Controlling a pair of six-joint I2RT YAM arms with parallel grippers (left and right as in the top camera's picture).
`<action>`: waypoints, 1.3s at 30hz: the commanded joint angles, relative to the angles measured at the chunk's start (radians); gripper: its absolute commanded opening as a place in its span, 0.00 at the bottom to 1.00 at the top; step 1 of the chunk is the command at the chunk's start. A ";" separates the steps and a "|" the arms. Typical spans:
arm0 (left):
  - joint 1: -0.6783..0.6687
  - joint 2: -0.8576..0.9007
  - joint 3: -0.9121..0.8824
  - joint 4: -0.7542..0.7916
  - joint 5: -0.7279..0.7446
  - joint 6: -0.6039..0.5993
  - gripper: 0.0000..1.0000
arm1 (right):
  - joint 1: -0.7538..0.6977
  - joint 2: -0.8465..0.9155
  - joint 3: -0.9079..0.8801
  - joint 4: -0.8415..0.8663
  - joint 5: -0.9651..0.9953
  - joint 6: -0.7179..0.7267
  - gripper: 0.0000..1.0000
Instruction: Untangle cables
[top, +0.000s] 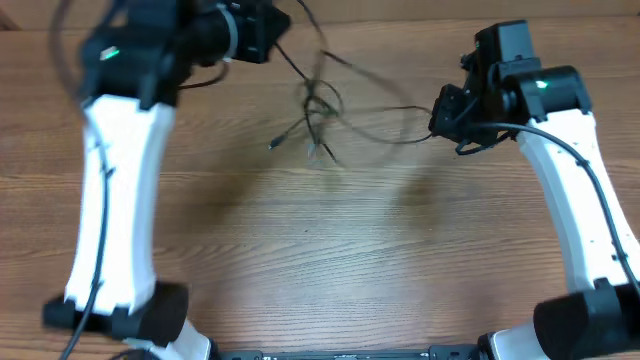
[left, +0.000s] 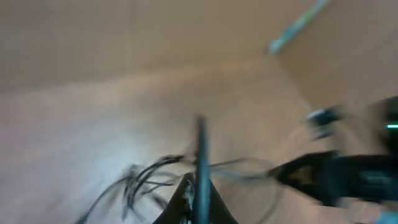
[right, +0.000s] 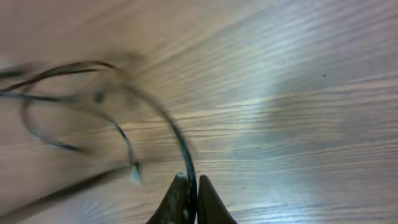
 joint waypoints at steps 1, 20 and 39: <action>0.042 -0.094 0.023 0.005 0.031 -0.011 0.04 | -0.003 0.061 -0.045 0.030 0.033 0.000 0.04; 0.093 -0.164 0.021 -0.056 0.157 0.009 0.04 | -0.003 0.145 0.138 -0.006 -0.496 -0.513 0.73; 0.094 -0.120 0.022 -0.124 0.320 0.013 0.04 | 0.315 0.164 0.184 0.210 -0.484 -0.739 0.69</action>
